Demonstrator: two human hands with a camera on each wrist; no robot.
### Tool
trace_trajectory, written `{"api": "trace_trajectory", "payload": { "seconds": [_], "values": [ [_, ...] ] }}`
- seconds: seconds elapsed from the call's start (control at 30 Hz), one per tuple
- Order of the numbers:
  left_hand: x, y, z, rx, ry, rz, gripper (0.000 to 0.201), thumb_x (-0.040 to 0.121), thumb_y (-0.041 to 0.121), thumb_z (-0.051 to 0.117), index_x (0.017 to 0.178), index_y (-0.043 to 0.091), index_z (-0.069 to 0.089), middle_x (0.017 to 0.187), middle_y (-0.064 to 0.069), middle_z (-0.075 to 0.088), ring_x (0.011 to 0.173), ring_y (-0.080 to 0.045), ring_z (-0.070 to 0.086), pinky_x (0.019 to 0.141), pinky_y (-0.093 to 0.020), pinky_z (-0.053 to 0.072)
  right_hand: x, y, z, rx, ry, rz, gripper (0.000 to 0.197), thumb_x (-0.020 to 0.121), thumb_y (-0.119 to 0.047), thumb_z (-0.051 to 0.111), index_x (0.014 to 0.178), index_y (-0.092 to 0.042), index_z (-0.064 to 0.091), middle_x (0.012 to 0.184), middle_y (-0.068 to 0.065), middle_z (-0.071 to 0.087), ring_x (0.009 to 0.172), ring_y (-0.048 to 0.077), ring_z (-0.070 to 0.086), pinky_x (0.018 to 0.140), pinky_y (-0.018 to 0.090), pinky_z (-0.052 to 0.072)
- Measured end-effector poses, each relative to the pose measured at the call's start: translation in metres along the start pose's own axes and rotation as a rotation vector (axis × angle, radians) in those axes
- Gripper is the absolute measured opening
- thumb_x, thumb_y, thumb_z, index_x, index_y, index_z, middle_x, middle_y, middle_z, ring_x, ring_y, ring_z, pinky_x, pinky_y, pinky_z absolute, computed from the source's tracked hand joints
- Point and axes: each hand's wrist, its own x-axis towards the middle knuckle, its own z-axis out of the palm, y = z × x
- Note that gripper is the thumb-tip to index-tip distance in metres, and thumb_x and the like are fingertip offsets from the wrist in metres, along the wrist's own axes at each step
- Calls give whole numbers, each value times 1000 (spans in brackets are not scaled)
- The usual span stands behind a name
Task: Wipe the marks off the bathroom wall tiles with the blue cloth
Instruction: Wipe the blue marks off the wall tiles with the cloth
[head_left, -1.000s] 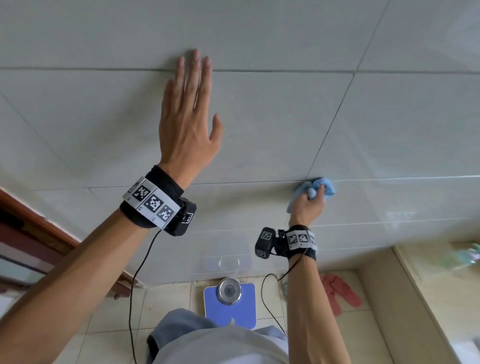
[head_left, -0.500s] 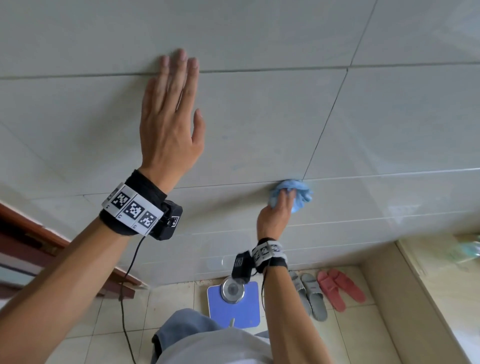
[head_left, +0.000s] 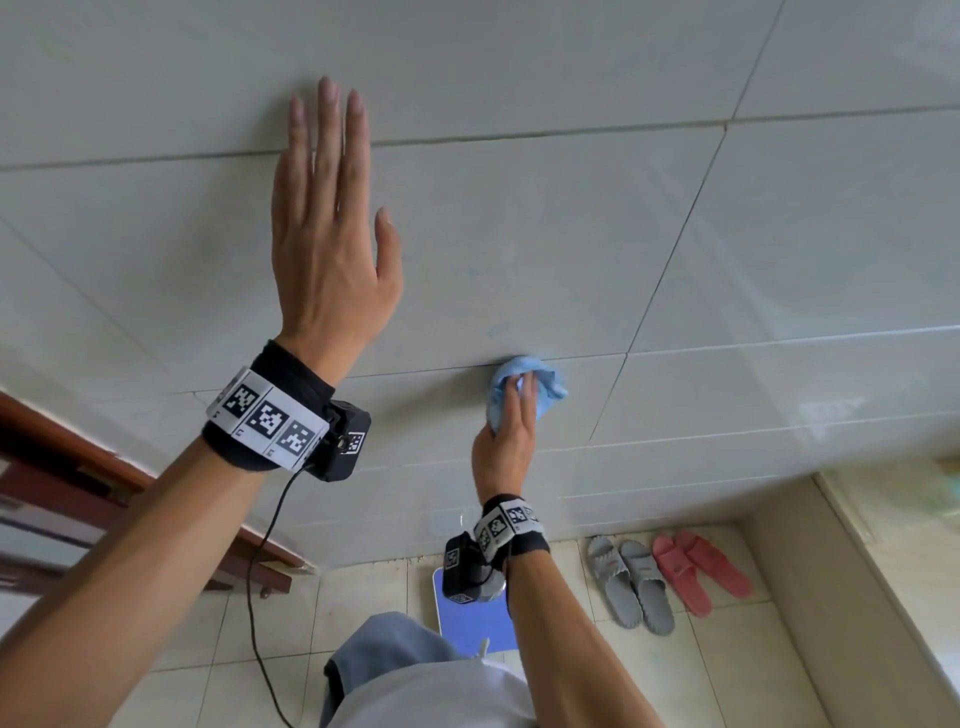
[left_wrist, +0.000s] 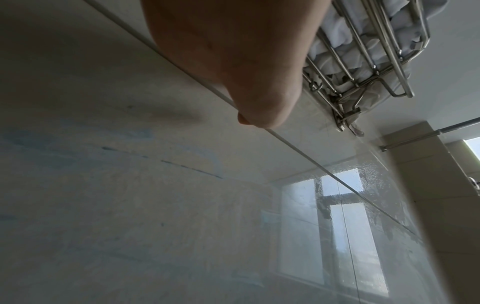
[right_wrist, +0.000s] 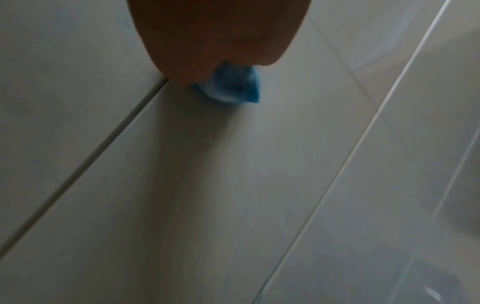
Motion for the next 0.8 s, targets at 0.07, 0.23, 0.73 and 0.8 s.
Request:
{"api": "trace_trajectory", "payload": {
  "seconds": [0.07,0.23,0.73,0.8],
  "values": [
    [-1,-4,0,-11,-2,-18,74,99,15,49,165,2,19,172,-20,16,160,-39,13,132,-40,13,18,-4,-13,43,119,20,74,78,29,47,146,1,52,161,21,37,152,24,31,124,32,31],
    [-6,-20,-7,-18,9,-78,74,99,14,48,164,-1,17,172,-24,14,160,-40,11,132,-37,9,89,-49,-34,265,418,167,62,95,12,51,154,-4,43,164,16,35,153,19,30,124,20,23],
    [-17,-77,-27,11,38,-224,74,100,13,47,163,-5,14,170,-31,9,159,-46,8,132,-43,8,90,-115,-7,105,142,-361,78,72,26,41,143,-2,56,160,28,36,150,42,33,122,36,30],
    [-19,-85,-31,17,46,-254,74,100,13,46,163,-6,13,170,-32,8,159,-46,8,133,-41,7,92,-136,-1,167,249,-277,72,78,25,40,145,1,53,161,28,33,154,43,23,128,44,23]
  ]
}}
